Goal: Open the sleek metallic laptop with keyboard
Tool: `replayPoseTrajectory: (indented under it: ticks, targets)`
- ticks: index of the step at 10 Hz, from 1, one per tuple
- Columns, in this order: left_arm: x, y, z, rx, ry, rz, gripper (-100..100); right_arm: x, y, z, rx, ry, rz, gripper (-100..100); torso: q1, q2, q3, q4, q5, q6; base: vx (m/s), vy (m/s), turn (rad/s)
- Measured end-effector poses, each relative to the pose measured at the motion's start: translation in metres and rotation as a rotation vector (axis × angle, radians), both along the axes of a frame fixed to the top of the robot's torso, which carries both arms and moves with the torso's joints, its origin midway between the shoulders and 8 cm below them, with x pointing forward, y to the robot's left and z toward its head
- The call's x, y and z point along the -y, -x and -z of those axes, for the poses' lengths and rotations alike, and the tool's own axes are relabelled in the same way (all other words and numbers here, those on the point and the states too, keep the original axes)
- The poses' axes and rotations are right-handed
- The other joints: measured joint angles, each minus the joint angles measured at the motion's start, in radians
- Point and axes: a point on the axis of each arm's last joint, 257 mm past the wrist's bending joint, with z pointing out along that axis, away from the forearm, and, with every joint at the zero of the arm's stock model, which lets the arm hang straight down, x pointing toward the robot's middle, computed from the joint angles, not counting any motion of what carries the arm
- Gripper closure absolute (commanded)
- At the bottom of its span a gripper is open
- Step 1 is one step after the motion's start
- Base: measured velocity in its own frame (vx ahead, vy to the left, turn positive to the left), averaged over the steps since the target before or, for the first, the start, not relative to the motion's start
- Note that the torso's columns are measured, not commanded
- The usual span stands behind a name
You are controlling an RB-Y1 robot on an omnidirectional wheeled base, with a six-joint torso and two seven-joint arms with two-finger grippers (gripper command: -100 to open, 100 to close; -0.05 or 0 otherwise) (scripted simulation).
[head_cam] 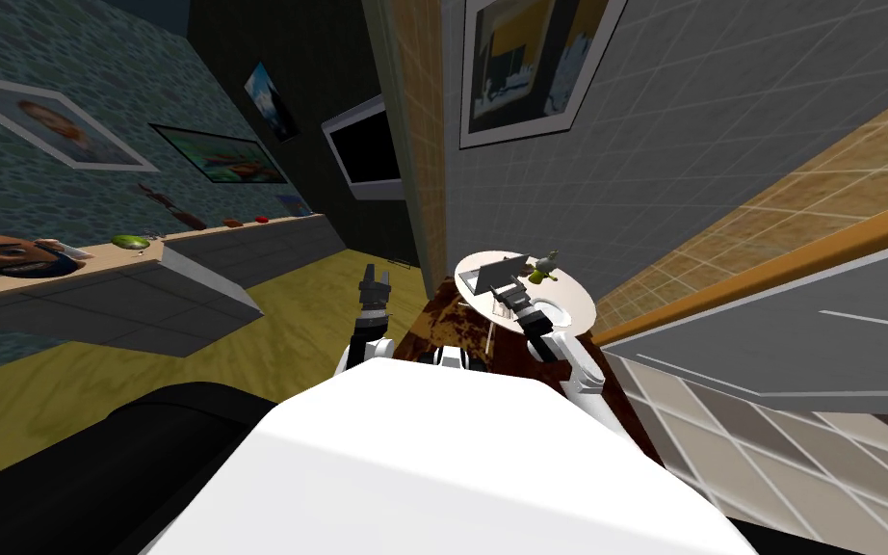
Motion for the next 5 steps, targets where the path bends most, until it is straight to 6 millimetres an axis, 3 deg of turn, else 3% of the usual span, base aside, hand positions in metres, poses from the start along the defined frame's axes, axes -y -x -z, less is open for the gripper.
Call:
replayPoseTrajectory:
  ticks: [5]
  targets:
    - [0.0,0.0,0.0,0.0,0.0,0.0,0,0.005,-0.021,0.028,0.026,0.277,0.022,-100,-0.002,0.001,0.0,0.0,-0.001,0.0,0.08,0.061,-0.001]
